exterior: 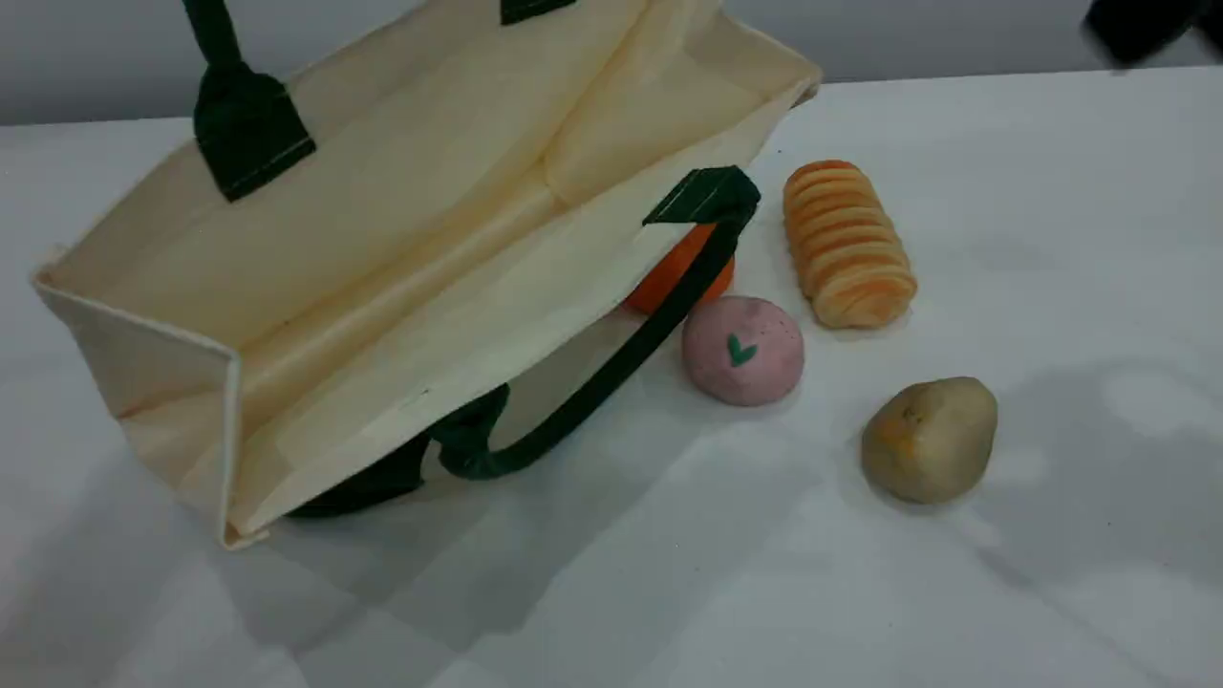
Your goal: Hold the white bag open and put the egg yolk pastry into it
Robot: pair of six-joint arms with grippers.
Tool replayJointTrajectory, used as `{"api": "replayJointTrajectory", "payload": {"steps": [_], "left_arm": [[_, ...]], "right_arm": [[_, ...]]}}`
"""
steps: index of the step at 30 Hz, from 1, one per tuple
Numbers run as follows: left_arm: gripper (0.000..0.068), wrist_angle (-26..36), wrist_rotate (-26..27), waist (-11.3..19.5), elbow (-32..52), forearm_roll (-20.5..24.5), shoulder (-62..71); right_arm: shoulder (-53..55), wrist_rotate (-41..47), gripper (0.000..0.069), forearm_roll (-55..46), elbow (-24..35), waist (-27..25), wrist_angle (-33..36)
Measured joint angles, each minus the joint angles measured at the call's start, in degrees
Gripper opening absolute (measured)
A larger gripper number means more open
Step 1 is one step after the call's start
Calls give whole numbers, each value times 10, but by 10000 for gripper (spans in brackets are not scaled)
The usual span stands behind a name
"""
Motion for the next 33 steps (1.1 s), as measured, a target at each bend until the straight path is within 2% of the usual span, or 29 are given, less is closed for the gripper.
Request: {"api": "replayJointTrajectory", "payload": {"steps": [4, 14, 17, 24, 28, 33], "left_arm": [[99, 0, 0, 0, 0, 1, 0], [99, 0, 0, 0, 0, 1, 0], [99, 0, 0, 0, 0, 1, 0], [99, 0, 0, 0, 0, 1, 0], [99, 0, -1, 0, 0, 1, 0], [99, 0, -2, 0, 0, 1, 0]], "right_arm": [[45, 8, 462, -1, 7, 26, -11], [179, 24, 462, 0, 7, 26, -47], [213, 23, 462, 11, 7, 26, -77], [249, 27, 462, 34, 6, 26, -145], [270, 69, 462, 25, 6, 26, -172], [302, 71, 465, 20, 6, 26, -193]]}}
